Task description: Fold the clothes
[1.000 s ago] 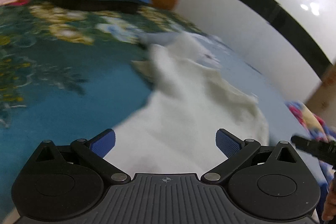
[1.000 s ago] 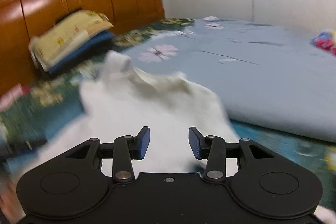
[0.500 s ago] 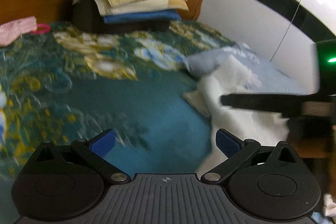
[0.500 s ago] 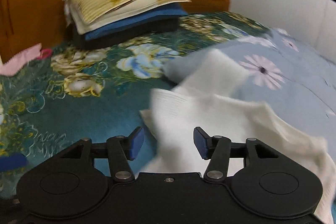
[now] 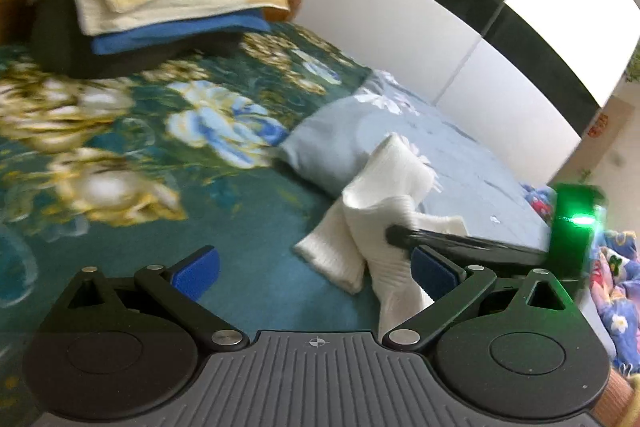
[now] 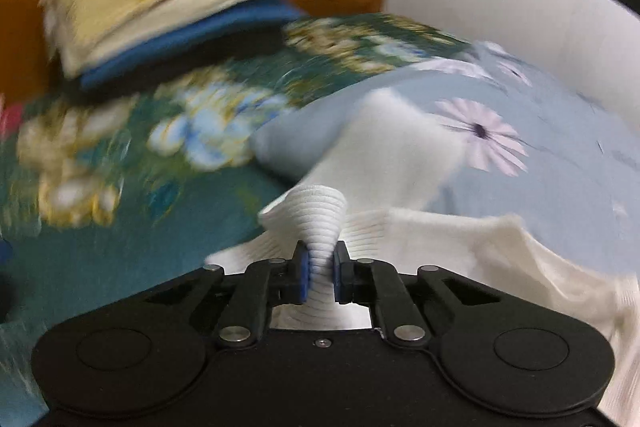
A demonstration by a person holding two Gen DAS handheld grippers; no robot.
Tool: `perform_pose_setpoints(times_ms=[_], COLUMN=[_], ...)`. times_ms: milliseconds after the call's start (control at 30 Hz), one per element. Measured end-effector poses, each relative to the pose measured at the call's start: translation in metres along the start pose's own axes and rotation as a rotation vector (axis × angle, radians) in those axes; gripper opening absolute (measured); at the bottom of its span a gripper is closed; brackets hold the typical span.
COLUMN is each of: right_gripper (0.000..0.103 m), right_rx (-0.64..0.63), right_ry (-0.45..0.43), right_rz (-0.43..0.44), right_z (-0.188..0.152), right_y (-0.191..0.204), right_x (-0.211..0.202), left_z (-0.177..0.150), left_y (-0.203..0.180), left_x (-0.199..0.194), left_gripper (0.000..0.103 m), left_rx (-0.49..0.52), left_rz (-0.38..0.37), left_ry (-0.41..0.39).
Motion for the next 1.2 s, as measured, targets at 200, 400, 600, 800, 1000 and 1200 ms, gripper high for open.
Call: perform_pose_setpoints(times_ms=[200,400,600,800,1000,1200], right_gripper=[0.011,0.012,0.012,0.013,0.02,0.029], right_rx=[0.142,0.164,0.164,0.179,0.209,0.255], right_ry=[0.011,0.014,0.011,0.018,0.016,-0.028], right_rz=[0.026,0.065,0.09,0.092,0.124,0.161], right_z=[-0.006,-0.013,-0.014,-0.016,-0.017,-0.021], right_y=[-0.047,-0.056,-0.054,-0.057,-0.059,-0.074], right_x=[-0.002,0.002,0.006,0.008,0.004,-0.019], left_z=[-0.009,-0.016,-0.015,-0.019,0.011,0.062], left_y=[0.018,0.024,0.013,0.008,0.015,0.048], left_x=[0.056,0.085,0.101,0.11,0.07,0.0], left_gripper=[0.094,0.089,0.05,0.003,0.003,0.003], left_rx=[-0.114,-0.157,-0.121,-0.096,0.007,0.153], left_rz=[0.039,0.019,0.031,0.058,0.163,0.363], left_ry=[0.04,0.038,0.02,0.033,-0.098,-0.221])
Point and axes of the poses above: each gripper's, at about its wrist camera, not at the fingertips, and x roughly the way its jaws point, y to its left, z to its top, the point moved 10 cm from there along x, roughly the way its jaws point, and after that the axes turned 9 degrees about -z, right-handed, at the moved point
